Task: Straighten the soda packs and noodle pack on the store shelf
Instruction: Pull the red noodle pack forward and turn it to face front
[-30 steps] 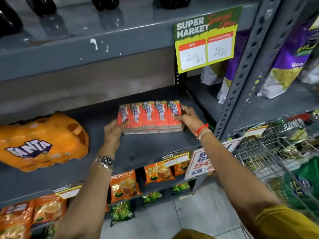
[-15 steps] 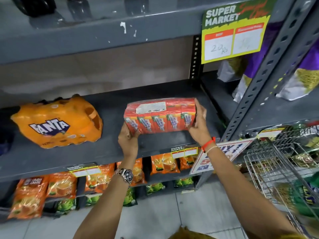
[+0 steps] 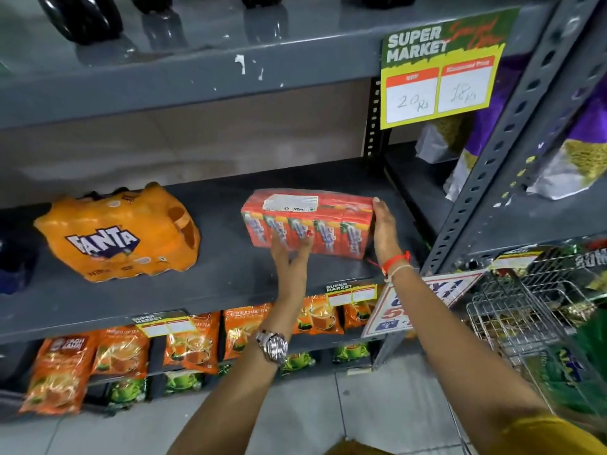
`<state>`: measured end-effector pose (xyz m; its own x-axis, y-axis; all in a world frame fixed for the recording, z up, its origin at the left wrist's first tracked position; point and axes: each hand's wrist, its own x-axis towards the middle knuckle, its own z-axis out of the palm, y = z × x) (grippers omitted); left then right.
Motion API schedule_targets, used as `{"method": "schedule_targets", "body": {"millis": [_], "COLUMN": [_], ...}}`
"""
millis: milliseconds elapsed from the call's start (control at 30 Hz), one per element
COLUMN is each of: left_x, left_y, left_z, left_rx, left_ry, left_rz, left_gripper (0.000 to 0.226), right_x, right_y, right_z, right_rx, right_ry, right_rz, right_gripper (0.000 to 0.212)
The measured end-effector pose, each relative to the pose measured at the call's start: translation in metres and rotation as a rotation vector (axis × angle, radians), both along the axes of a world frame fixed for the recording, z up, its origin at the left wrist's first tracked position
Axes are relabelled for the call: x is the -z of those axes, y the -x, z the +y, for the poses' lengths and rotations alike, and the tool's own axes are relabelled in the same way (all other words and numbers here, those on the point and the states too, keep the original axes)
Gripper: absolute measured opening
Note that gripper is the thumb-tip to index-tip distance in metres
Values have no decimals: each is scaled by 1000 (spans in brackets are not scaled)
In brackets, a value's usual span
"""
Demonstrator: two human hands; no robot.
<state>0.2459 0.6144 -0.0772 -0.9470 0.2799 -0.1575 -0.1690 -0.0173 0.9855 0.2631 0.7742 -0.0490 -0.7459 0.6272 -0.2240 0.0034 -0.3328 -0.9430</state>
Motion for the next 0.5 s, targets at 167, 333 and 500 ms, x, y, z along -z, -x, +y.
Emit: {"method": "schedule_targets", "body": {"millis": [167,333,500], "left_x": [-13,-32,-50], "left_y": [62,103,99], "left_z": [-2,-16,-26], "left_rx": [364,506,143], "left_ry": [90,221,336], "left_rz": [-42,17,191], "left_gripper": [74,23,32], "right_x": [36,31,53], "right_y": [-39,-34,-26], "right_z": [-74,-165,-173], "right_rx": [-4,356,-96], "right_ry": [-251,-591,-703], "right_rz": [-423,-34,155], "right_gripper": [35,52,54]}}
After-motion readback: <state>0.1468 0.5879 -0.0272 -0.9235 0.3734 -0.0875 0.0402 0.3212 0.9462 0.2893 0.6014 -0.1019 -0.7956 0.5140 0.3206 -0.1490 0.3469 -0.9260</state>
